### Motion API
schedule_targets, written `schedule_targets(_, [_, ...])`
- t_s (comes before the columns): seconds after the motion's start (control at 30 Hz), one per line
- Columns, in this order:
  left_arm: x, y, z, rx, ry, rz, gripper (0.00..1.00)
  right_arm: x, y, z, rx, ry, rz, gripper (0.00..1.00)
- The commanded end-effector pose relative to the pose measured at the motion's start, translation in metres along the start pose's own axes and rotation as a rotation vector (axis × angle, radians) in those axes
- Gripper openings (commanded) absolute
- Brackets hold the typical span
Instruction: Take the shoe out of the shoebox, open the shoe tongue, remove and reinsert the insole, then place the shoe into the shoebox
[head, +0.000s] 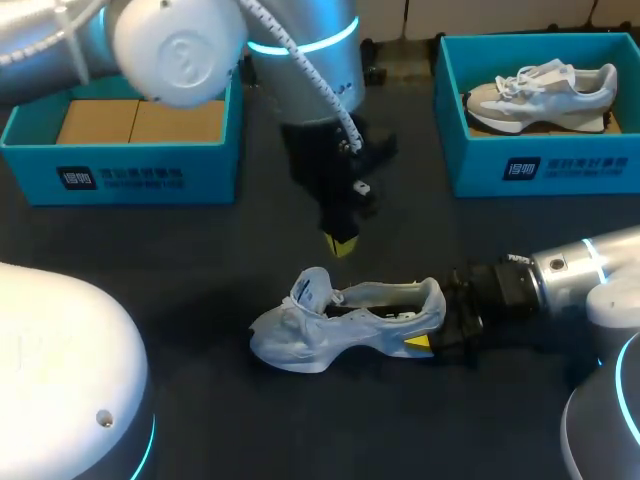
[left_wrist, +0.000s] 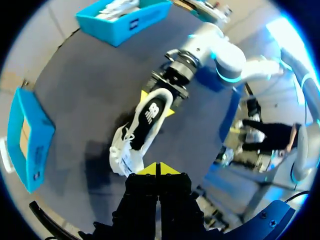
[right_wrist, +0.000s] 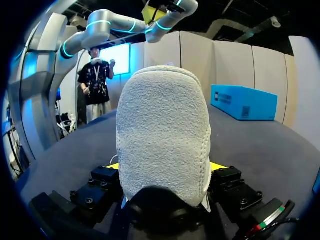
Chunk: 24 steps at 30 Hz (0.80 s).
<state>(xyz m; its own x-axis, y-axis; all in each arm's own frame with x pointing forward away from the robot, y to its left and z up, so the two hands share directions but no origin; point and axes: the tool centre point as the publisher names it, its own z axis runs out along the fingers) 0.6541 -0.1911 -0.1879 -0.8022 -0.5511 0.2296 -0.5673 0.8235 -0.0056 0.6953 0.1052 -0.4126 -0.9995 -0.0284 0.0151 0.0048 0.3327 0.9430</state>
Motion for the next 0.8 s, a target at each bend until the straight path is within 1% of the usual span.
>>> schedule_targets(0.03, [-0.001,-0.008,-0.001,-0.288,-0.002,0.304,0.00,0.000,0.001,0.000,0.003,-0.002,0.000,0.00])
schedule_targets(0.2, [-0.001,-0.008,-0.001,-0.288,-0.002,0.304,0.00,0.000,0.001,0.000,0.003,-0.002,0.000,0.00])
schedule_targets(0.23, [-0.001,-0.012,0.004,-0.276,-0.039,0.363,0.00,0.000,0.001,0.000,0.003,-0.002,0.000,0.00])
schedule_targets(0.27, [0.000,-0.013,0.012,-0.239,-0.065,0.405,0.00,0.000,0.001,0.000,0.003,-0.002,0.000,0.00])
schedule_targets(0.3, [-0.001,-0.013,0.013,-0.244,-0.059,0.410,0.00,0.000,0.001,0.000,0.003,-0.002,0.000,0.00])
schedule_targets(0.33, [-0.001,-0.011,0.022,-0.208,-0.091,0.491,0.00,0.000,0.001,0.000,0.003,-0.002,0.000,0.00])
schedule_targets(0.37, [-0.002,-0.011,0.028,-0.222,-0.098,0.484,0.00,0.000,0.001,0.000,0.003,-0.002,0.000,0.00])
schedule_targets(0.43, [-0.003,-0.012,0.037,-0.193,-0.095,0.533,0.00,0.000,0.001,0.000,0.003,-0.002,0.000,0.00])
schedule_targets(0.47, [-0.005,-0.014,0.045,-0.183,-0.090,0.556,0.00,0.000,0.001,0.000,0.003,-0.002,0.000,0.00])
schedule_targets(0.57, [-0.008,-0.019,0.062,-0.175,-0.080,0.594,0.00,0.000,0.001,0.000,0.003,-0.002,0.000,0.00])
schedule_targets(0.6, [-0.008,-0.019,0.063,-0.171,-0.078,0.596,0.00,0.000,0.001,0.000,0.003,-0.002,0.000,0.00])
schedule_targets(0.63, [-0.011,-0.018,0.069,-0.157,-0.059,0.610,0.00,0.000,0.001,0.000,0.003,-0.002,0.000,0.00])
schedule_targets(0.8, [-0.011,-0.018,0.069,-0.157,-0.059,0.610,0.00,0.000,0.001,0.000,0.003,-0.002,0.000,0.00])
